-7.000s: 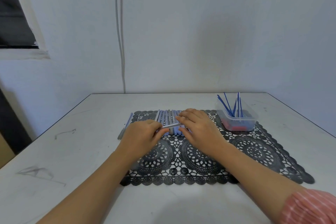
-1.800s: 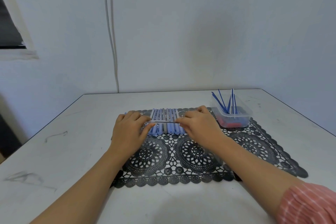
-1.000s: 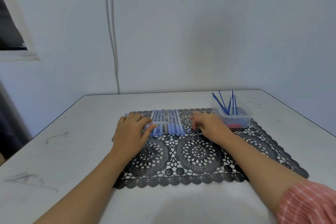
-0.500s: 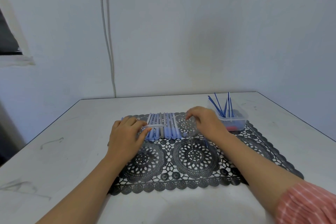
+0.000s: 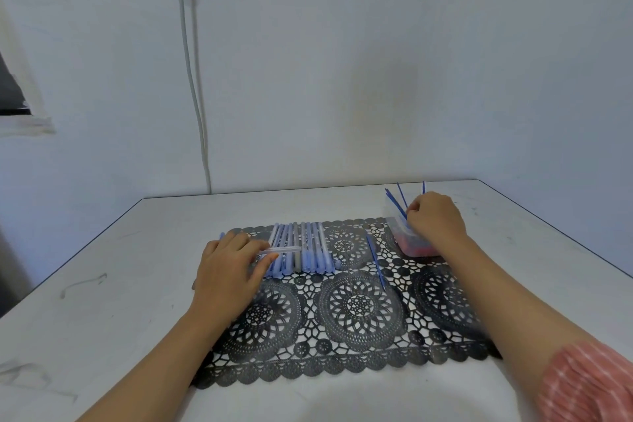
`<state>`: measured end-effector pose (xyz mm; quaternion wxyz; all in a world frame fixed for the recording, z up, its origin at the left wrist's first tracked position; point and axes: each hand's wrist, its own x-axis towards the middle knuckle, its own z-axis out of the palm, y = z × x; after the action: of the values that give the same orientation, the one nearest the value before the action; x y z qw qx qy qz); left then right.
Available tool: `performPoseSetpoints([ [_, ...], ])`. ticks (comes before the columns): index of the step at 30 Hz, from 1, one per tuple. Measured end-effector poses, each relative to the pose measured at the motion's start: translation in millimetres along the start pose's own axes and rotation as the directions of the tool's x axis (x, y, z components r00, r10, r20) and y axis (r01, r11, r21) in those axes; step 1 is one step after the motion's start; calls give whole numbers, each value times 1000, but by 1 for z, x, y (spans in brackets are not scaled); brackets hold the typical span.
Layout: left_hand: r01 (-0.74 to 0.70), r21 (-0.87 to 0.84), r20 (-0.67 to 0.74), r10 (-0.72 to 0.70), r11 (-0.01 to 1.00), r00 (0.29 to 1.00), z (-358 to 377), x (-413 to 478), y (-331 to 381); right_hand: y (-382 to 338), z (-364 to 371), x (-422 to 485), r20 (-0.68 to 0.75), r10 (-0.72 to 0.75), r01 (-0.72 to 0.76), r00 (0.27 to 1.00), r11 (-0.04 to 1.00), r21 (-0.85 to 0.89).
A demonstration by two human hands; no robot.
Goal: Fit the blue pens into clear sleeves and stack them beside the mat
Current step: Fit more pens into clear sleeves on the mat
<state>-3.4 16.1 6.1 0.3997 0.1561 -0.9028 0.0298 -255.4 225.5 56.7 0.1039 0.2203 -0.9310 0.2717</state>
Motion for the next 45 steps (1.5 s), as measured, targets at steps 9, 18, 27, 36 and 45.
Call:
performPoseSetpoints([
  [9,4,-12,5,-4,1000,1000,0,0,0,-2,0,-3,100,63,-55,993,995,-82],
  [18,7,-23,3,-7,1000,1000,-1,0,0,-3,-1,-5,39,76,-75,996,997,-25],
  [27,15,-17,16,-15,1000,1000,-1,0,1,-9,-5,-7,-275,-135,195,952,959,205],
  [36,115,-130,37,-112,985,993,-8,2,6,-48,-17,-24,-522,-463,643,716,728,236],
  [45,28,-153,-83,-41,988,996,-12,1,8,-63,8,-48,-455,-739,816,496,577,-48],
])
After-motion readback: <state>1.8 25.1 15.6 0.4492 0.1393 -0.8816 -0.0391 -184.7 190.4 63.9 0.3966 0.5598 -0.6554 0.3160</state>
